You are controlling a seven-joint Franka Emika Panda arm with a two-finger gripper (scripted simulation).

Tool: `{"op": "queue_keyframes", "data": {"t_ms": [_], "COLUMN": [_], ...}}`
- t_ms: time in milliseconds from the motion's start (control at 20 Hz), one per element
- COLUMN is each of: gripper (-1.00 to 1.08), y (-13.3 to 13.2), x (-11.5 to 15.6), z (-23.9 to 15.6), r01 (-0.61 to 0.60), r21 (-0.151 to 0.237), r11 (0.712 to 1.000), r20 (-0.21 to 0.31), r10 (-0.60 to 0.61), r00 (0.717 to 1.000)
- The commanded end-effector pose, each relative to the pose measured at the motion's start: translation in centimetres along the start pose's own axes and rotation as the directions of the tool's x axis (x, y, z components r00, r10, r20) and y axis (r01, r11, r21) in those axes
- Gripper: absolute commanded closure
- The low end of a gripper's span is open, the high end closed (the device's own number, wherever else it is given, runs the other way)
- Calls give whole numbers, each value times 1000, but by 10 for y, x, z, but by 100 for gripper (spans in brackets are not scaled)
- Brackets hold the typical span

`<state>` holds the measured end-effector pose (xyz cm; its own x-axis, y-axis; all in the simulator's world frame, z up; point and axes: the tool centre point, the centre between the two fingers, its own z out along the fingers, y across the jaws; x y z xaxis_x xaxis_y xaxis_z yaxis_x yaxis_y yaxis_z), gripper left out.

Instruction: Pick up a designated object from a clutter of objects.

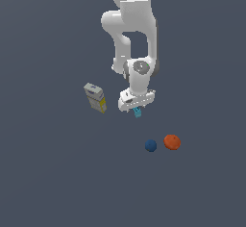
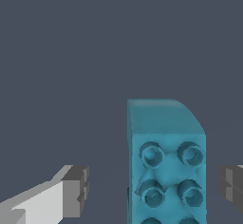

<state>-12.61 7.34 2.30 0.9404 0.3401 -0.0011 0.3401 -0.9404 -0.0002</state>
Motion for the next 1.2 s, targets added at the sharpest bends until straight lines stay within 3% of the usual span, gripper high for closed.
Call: {"op": "queue_keyframes", "data": {"t_ms": [0,200,250,1150], "gripper": [-92,-92,108,108], "y": [0,0,0,7], "x": [0,1,1,3], "z": [2,1,1,-13], "r01": [0,0,0,0], "r21": [0,0,0,0], "r11": [1000,1000,1000,1000], "r20": [-1,-1,-1,-1], "r10": [0,0,0,0], "r00": [1000,1000,1000,1000]}}
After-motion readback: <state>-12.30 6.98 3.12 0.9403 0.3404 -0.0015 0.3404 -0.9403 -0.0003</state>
